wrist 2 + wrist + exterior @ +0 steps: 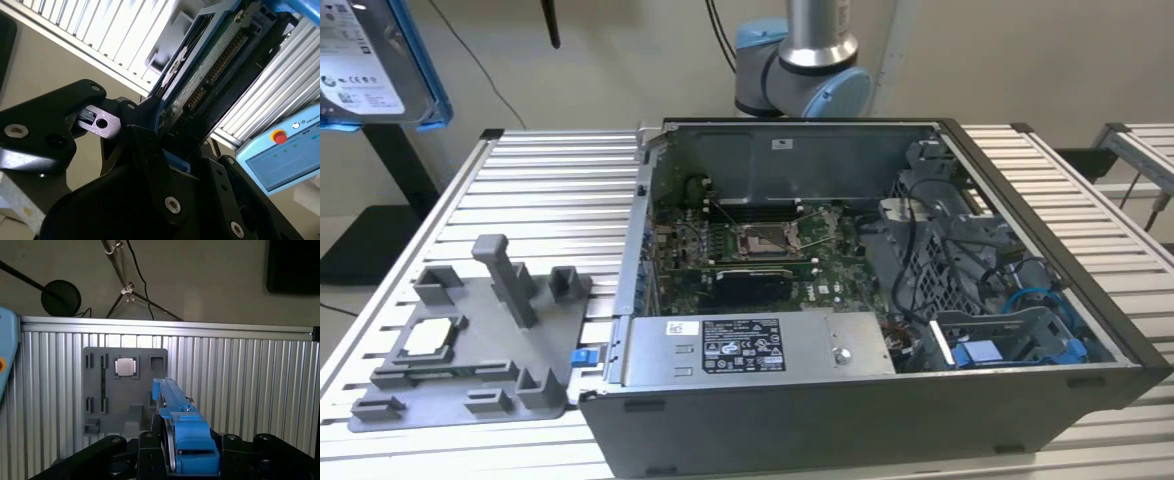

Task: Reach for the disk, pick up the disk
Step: 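Pick up the disk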

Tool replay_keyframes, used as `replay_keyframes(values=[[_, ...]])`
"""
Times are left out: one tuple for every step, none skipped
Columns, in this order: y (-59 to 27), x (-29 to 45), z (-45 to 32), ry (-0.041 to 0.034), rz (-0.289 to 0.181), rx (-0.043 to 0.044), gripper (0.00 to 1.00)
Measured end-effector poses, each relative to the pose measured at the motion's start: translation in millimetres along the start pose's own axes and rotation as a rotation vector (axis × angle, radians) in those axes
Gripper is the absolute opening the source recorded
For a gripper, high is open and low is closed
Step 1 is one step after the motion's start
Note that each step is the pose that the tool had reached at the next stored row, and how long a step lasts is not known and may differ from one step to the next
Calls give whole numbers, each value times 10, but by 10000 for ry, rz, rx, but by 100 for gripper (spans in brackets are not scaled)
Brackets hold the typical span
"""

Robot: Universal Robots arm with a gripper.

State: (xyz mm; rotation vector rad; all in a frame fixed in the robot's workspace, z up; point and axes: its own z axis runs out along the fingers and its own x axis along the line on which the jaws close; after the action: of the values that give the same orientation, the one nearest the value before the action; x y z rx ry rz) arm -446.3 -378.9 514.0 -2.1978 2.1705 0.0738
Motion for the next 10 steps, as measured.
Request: replay_keyframes(values=[[-15, 0, 0, 1, 1, 0, 0], [-33, 0, 0, 0, 1, 0, 0], [-51, 0, 0, 1, 1, -2, 0], [-91, 1, 0, 0, 1, -3, 0], [-111, 1, 0, 0, 1, -3, 0], [-131, 1, 0, 1, 1, -5, 0], [-151, 2, 0, 1, 1, -5, 0], [-191, 2, 0, 1, 1, -8, 0], [-211, 2, 0, 1, 2, -9, 0], [-230, 3, 0, 1, 1, -9, 0]])
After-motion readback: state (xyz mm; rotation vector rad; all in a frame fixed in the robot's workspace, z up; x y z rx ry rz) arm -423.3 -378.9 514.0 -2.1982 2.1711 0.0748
